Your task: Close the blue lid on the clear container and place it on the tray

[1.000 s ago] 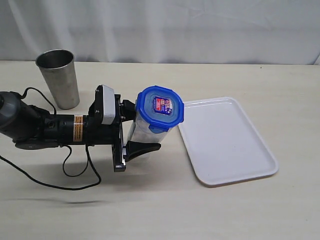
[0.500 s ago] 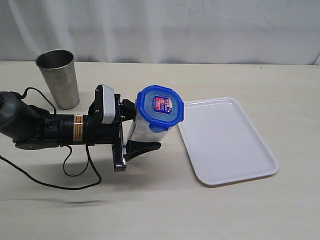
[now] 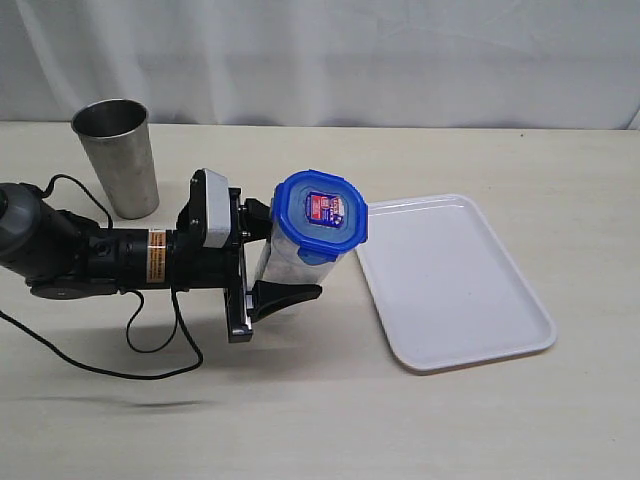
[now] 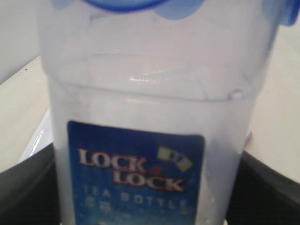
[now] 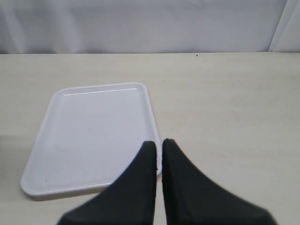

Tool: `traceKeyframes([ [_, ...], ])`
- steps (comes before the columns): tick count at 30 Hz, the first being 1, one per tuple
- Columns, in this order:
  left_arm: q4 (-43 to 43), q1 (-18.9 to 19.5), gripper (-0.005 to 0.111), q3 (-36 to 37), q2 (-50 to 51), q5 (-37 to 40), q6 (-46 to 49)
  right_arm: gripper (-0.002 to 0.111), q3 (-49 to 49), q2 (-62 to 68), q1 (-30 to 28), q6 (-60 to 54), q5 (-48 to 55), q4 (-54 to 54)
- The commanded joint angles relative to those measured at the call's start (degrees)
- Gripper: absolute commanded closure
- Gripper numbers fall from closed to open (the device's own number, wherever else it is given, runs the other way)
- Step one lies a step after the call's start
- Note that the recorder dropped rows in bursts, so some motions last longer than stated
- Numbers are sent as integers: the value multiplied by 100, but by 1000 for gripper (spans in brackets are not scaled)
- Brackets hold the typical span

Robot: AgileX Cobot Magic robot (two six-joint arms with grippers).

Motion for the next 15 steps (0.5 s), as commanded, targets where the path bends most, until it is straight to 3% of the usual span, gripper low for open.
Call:
traceKeyframes([
  [1, -97, -10, 107, -29, -60, -226, -31, 104, 21, -23, -22, -168, -350, -13],
  [15, -75, -10, 107, -29, -60, -226, -119, 104, 21, -23, -22, -551, -6, -38],
])
